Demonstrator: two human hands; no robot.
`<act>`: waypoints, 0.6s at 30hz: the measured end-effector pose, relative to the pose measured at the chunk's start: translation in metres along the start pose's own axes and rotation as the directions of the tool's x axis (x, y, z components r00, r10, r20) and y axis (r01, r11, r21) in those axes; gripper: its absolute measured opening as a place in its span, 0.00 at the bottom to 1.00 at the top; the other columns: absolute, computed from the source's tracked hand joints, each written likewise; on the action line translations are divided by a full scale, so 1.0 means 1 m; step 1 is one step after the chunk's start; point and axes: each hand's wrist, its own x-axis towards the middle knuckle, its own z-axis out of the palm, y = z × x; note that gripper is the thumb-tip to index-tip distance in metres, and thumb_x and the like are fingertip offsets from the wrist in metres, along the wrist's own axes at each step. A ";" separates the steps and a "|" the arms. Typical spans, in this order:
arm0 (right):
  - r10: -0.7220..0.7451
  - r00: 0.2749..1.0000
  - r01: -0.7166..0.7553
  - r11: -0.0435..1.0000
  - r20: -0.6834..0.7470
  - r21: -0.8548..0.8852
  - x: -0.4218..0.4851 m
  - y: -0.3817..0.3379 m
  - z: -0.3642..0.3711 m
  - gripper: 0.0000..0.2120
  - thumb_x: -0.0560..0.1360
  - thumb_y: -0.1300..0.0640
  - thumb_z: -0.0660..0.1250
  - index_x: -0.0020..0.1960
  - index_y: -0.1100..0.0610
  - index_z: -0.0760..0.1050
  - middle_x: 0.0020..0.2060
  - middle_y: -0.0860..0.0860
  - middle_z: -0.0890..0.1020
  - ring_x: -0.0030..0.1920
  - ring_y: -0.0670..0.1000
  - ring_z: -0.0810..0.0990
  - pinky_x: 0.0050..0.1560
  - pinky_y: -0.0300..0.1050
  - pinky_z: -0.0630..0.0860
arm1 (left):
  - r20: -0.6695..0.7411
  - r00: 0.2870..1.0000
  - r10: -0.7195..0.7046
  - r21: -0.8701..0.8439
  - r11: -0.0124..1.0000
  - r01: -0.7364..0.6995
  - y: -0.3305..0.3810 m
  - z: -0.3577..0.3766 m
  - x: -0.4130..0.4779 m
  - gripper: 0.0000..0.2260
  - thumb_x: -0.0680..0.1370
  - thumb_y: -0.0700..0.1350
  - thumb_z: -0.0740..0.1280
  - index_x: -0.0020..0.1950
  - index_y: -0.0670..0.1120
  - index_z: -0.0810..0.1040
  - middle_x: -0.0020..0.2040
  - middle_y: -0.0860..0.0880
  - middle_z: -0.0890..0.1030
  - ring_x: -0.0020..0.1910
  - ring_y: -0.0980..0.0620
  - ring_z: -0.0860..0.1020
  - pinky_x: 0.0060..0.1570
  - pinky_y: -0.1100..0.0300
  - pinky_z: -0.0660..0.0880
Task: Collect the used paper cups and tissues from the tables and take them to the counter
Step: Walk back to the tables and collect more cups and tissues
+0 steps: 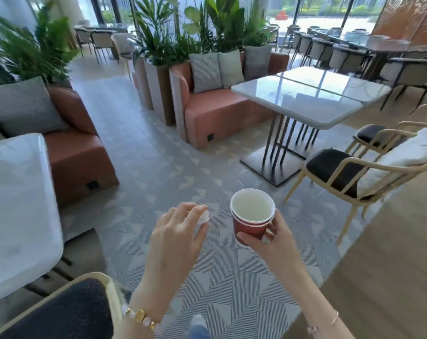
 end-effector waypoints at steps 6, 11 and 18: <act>-0.024 0.990 0.024 1.000 0.136 0.006 0.099 0.000 0.058 0.29 0.60 0.56 0.80 0.56 0.41 0.71 0.52 0.45 0.82 0.54 0.44 0.80 0.54 0.40 0.75 | -0.089 0.990 -0.111 0.043 0.992 0.115 -0.069 0.021 0.058 0.13 0.69 0.41 0.75 0.52 0.45 0.81 0.47 0.49 0.81 0.40 0.46 0.80 0.41 0.53 0.77; -0.047 0.970 0.042 0.999 0.239 0.025 0.186 -0.016 0.126 0.27 0.61 0.57 0.80 0.52 0.37 0.73 0.47 0.42 0.83 0.51 0.43 0.81 0.52 0.40 0.76 | -0.130 0.977 -0.168 0.094 0.979 0.181 -0.141 0.018 0.115 0.13 0.69 0.42 0.75 0.52 0.46 0.80 0.48 0.50 0.80 0.42 0.48 0.79 0.45 0.54 0.75; -0.088 0.917 0.062 0.995 0.390 0.080 0.281 -0.029 0.224 0.30 0.61 0.58 0.80 0.53 0.34 0.72 0.48 0.39 0.82 0.51 0.42 0.81 0.51 0.37 0.76 | -0.181 0.950 -0.254 0.177 0.942 0.286 -0.230 0.011 0.171 0.15 0.68 0.42 0.76 0.53 0.46 0.80 0.49 0.49 0.81 0.42 0.47 0.79 0.44 0.52 0.77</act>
